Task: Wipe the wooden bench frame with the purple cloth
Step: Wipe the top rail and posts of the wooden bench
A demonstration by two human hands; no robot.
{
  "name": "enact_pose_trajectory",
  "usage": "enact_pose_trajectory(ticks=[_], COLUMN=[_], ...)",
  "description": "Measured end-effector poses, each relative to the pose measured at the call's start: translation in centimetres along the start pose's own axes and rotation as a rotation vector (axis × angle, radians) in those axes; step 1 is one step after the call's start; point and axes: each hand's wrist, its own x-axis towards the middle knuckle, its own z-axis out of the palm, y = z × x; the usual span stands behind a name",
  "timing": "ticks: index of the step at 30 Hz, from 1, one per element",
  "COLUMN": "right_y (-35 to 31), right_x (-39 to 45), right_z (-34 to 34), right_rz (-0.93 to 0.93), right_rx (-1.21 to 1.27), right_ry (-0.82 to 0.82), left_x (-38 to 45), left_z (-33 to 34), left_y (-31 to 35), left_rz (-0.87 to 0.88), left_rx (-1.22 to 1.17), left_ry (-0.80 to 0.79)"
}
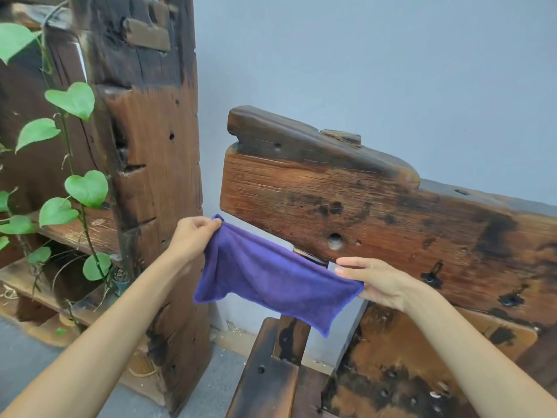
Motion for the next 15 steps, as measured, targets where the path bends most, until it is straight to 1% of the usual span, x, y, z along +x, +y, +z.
enact_pose_trajectory(ticks=[2, 3, 5, 6, 8, 9, 10, 11, 12, 15], right_y=[-0.3, -0.6, -1.3, -2.0, -3.2, -4.2, -5.2, -6.4, -7.6, -11.9], right_x=[-0.3, -0.6, -1.4, -1.7, -2.4, -2.6, -2.9, -3.2, -3.6, -4.2], right_z=[-0.7, -0.8, -0.7, -0.4, 0.0, 0.1, 0.0, -0.2, -0.6, -2.2], right_rz=[0.039, 0.053, 0.045, 0.004, -0.106, -0.181, -0.264, -0.349, -0.433, -0.607], right_rx=[-0.023, -0.09, -0.37, -0.544, -0.851, -0.964, -1.024, -1.031, -0.976, -0.676], right_ry=[-0.098, -0.133, -0.17, -0.16, -0.059, 0.014, 0.086, 0.139, 0.177, 0.339], left_x=[0.6, 0.8, 1.1, 1.2, 1.4, 1.5, 1.7, 2.0, 2.5, 4.1], left_z=[-0.9, -1.4, -2.1, -2.6, -3.3, -3.9, -4.4, -5.1, -5.8, -7.7], left_y=[0.7, 1.0, 1.6, 2.2, 2.7, 3.2, 3.7, 4.5, 5.5, 9.0], left_rz=[-0.014, -0.007, 0.073, 0.138, 0.194, 0.217, 0.249, 0.295, 0.343, 0.488], left_rx=[0.012, 0.032, 0.08, 0.144, 0.319, 0.382, 0.425, 0.458, 0.488, 0.507], left_ry=[0.068, 0.076, -0.003, -0.064, -0.169, -0.202, -0.213, -0.194, -0.164, -0.103])
